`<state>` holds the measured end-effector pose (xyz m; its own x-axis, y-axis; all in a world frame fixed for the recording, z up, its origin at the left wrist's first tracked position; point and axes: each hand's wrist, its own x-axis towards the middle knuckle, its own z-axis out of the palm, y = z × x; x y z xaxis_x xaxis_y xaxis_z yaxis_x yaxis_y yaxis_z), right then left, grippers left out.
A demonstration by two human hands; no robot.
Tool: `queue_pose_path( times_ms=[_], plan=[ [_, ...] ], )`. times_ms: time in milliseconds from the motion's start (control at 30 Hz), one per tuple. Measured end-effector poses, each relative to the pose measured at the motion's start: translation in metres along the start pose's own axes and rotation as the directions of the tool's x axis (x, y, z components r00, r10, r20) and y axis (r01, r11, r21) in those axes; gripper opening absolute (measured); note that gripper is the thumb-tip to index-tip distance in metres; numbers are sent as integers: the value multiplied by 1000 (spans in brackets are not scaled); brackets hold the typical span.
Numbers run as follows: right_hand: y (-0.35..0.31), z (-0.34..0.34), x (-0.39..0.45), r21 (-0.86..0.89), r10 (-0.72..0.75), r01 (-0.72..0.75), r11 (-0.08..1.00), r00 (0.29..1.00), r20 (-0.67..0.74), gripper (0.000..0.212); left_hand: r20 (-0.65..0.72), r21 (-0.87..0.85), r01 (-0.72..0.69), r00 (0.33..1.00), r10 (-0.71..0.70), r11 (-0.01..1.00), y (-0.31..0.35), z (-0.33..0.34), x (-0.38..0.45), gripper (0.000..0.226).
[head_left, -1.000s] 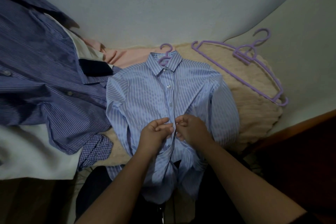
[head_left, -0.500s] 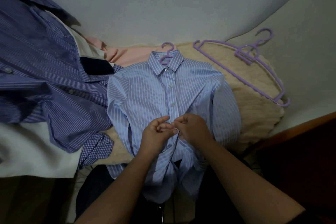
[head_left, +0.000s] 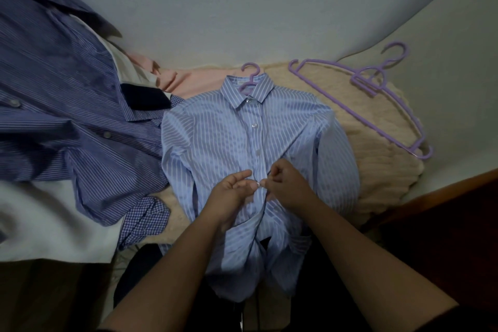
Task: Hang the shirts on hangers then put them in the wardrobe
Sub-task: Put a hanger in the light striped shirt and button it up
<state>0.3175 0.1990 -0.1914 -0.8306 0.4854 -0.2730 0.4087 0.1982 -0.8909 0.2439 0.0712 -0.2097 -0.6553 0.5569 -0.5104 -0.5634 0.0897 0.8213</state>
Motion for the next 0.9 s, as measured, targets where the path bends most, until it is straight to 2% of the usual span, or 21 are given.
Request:
queue_pose_path(
  times_ms=[100,167,233,267,367,433,500,600,700,800,900],
  plan=[
    [-1,-3,0,3,-33,33,999,997,69,23,-37,67,-31,999,33,997,7,3,0,34],
    [-4,-9,3,-22,-50,52,998,995,80,40,-102,200,-140,981,163,970,8,-2,-1,40],
    [-6,-18,10,-60,-33,38,997,996,80,53,-105,502,-251,932,347,828,11,-16,3,51],
    [-6,-22,14,-68,-7,13,998,997,83,56,-69,613,-269,918,390,743,14,-22,3,57],
    [-7,-24,22,-92,81,-70,993,989,126,50,-18,755,-260,909,416,602,18,-29,7,62],
    [-5,-21,27,-138,118,-101,985,986,122,31,-21,794,-262,890,456,548,21,-28,10,52],
    [-5,-20,28,-145,113,-98,985,989,97,12,-56,781,-254,881,469,571,21,-27,11,40],
    [-4,-20,32,-52,114,-112,992,993,37,23,-128,777,-225,858,498,588,20,-28,12,39],
    [-7,-24,41,55,106,-104,993,994,-38,28,-183,768,-273,772,608,579,26,-29,16,42],
    [-15,-30,61,-51,-12,6,999,994,-111,37,-195,764,-310,725,660,567,47,-26,28,38],
    [-22,-31,85,-106,-65,49,993,985,-160,30,-198,749,-327,720,665,577,71,-20,47,35]
  ],
)
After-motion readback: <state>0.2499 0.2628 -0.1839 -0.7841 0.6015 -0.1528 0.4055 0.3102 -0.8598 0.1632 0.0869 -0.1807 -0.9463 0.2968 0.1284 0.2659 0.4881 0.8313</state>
